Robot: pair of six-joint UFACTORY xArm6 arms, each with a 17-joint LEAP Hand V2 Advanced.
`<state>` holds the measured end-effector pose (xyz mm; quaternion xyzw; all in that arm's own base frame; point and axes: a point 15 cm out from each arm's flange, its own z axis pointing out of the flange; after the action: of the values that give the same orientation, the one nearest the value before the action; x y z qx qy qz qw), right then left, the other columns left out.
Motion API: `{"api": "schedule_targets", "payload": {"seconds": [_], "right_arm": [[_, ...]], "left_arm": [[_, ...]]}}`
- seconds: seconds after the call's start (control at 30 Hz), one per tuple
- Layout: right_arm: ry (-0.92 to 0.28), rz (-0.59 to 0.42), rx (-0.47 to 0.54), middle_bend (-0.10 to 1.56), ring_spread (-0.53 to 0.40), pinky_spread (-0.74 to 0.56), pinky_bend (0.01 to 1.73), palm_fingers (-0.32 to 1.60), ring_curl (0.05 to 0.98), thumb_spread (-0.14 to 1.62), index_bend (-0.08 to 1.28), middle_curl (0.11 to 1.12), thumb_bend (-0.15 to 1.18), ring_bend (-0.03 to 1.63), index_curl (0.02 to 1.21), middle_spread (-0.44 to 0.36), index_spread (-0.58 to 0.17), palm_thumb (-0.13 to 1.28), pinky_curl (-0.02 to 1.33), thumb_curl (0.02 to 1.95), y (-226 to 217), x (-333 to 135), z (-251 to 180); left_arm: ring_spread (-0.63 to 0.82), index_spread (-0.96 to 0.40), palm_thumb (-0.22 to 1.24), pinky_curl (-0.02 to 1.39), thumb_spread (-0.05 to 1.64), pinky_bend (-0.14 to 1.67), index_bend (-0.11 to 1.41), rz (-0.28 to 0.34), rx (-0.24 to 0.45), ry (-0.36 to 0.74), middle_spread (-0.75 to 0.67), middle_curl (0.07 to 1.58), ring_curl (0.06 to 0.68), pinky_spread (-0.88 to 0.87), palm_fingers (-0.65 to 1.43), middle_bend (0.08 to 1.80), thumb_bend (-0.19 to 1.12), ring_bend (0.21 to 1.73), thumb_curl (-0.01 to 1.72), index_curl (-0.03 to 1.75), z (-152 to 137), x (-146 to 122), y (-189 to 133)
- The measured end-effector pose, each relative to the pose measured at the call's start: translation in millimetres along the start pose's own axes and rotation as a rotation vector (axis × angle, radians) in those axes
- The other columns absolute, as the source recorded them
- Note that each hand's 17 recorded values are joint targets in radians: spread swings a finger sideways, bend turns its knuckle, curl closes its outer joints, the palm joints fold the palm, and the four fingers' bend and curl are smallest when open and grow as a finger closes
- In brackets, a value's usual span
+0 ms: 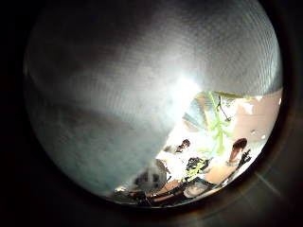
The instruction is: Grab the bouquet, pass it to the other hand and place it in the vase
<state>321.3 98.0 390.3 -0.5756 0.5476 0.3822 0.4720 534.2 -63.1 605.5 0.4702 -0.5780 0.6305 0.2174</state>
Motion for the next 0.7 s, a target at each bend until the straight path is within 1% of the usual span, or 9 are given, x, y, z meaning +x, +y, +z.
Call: {"api": "schedule_targets", "payload": {"seconds": [0.2,0.33,0.53,0.57,0.63,0.67,0.7], "right_arm": [[0.0,0.0,-0.001,0.3,0.072,0.41,0.74,0.2,0.227,1.02,0.16,0.35,-0.02,0.65,0.32,-0.012,-0.372,0.73,0.27,0.52,0.2,0.7,0.1],[0.0,0.001,0.0,0.3,0.072,0.41,0.73,0.2,0.225,1.02,0.17,0.35,-0.02,0.64,0.31,-0.012,-0.372,0.73,0.26,0.52,0.2,1.2,0.2],[0.003,-0.002,-0.002,0.29,0.081,0.42,0.72,0.21,0.222,1.02,0.17,0.35,-0.02,0.63,0.31,-0.012,-0.366,0.73,0.25,0.52,1.8,1.1,0.6],[0.004,-0.001,-0.003,0.29,0.081,0.42,0.72,0.21,0.221,1.02,0.17,0.35,-0.02,0.63,0.31,-0.012,-0.362,0.73,0.24,0.52,2.2,1.3,0.7],[0.005,-0.002,-0.003,0.28,0.082,0.42,0.72,0.22,0.22,1.02,0.17,0.35,-0.02,0.63,0.31,-0.012,-0.362,0.73,0.24,0.51,2.3,0.9,0.7],[0.004,-0.001,-0.003,0.28,0.082,0.42,0.72,0.22,0.219,1.02,0.17,0.35,-0.02,0.63,0.31,-0.012,-0.362,0.73,0.24,0.51,2.4,1.1,0.8],[0.004,-0.001,-0.003,0.28,0.082,0.42,0.71,0.22,0.218,1.02,0.17,0.35,-0.02,0.62,0.31,-0.012,-0.362,0.73,0.24,0.51,2.2,1.3,0.7]], "left_arm": [[-0.4,-0.77,1.1,1.03,1.1,1.13,0.54,-0.023,0.005,-0.01,-0.59,1.07,0.549,-0.63,1.06,1.03,0.04,1.52,0.92,1.38,2.3,-22.2,-3.7],[-0.4,-0.77,1.08,1.03,1.1,1.13,0.52,-0.041,-0.012,-0.022,-0.59,1.08,0.55,-0.64,1.06,1.02,0.02,1.52,0.91,1.39,8.0,-40.2,-2.7],[-0.4,-0.77,1.04,1.03,1.07,1.12,0.49,-0.066,-0.021,-0.024,-0.59,1.09,0.547,-0.64,1.06,1.0,-0.02,1.51,0.88,1.41,10.9,-62.7,-3.6],[-0.4,-0.77,1.02,1.02,1.05,1.12,0.48,-0.071,-0.022,-0.024,-0.59,1.09,0.544,-0.64,1.06,1.0,-0.03,1.51,0.87,1.41,11.3,-66.3,-3.5],[-0.4,-0.76,0.93,1.0,1.02,1.11,0.44,-0.08,-0.026,-0.021,-0.59,1.08,0.532,-0.64,1.04,0.99,-0.06,1.48,0.82,1.41,12.0,-75.1,-2.3],[-0.41,-0.76,0.88,0.98,1.0,1.09,0.4,-0.083,-0.03,-0.016,-0.59,1.07,0.522,-0.65,1.01,0.98,-0.07,1.45,0.8,1.4,12.9,-79.2,-1.2],[-0.43,-0.75,0.79,0.95,0.98,1.04,0.35,-0.088,-0.042,-0.011,-0.58,1.07,0.512,-0.65,0.89,0.98,-0.1,1.39,0.76,1.39,14.6,-82.9,1.8]]}}
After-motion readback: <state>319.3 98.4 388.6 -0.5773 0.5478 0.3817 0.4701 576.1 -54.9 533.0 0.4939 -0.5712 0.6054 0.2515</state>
